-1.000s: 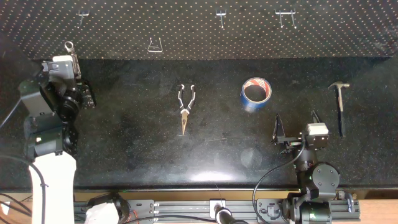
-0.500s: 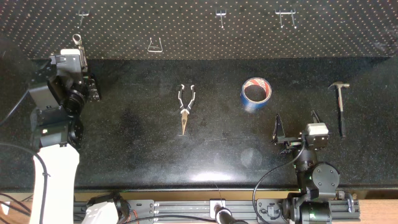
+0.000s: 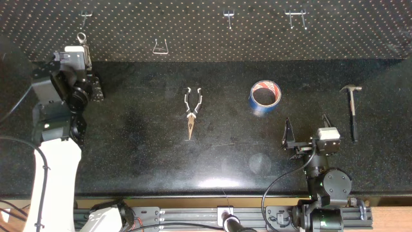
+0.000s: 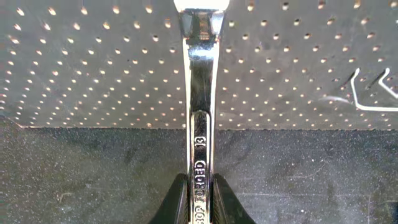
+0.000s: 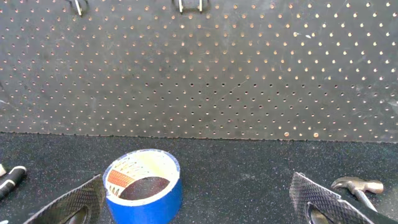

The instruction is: Place Tools Onto Pegboard

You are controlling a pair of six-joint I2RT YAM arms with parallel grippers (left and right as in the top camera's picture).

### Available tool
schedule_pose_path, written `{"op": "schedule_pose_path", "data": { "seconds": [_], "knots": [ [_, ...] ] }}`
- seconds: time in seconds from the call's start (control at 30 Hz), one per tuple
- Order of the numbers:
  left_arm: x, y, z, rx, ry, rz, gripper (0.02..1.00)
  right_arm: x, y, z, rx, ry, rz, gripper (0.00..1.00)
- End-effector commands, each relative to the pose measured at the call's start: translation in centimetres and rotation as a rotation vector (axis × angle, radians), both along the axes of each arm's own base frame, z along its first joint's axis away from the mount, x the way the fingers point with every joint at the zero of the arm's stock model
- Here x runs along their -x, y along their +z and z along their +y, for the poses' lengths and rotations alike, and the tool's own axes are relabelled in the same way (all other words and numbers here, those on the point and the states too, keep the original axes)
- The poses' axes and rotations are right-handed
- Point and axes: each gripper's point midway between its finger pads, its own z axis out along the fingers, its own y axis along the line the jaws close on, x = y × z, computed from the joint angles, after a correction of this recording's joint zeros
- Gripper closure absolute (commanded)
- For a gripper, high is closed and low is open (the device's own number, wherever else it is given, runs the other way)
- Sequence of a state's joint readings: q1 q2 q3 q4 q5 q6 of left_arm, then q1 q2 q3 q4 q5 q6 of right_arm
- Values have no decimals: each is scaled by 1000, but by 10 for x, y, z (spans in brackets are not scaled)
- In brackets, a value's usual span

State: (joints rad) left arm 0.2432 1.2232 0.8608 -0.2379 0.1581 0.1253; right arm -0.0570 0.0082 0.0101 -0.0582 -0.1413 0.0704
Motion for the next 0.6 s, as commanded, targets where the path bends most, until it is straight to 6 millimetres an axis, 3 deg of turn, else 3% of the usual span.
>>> {"op": "schedule_pose_path", "data": {
  "seconds": [0.03, 0.37, 0.6],
  "knots": [
    [-7, 29, 0, 4, 5, -70, 991, 0, -1, 3, -12, 14, -2, 25],
    [-14, 43, 3, -14, 9, -130, 989, 0, -1, 3, -12, 14, -2, 25],
    [-17, 33, 3, -4, 11, -106, 989, 0, -1, 3, -12, 14, -2, 25]
  ]
}}
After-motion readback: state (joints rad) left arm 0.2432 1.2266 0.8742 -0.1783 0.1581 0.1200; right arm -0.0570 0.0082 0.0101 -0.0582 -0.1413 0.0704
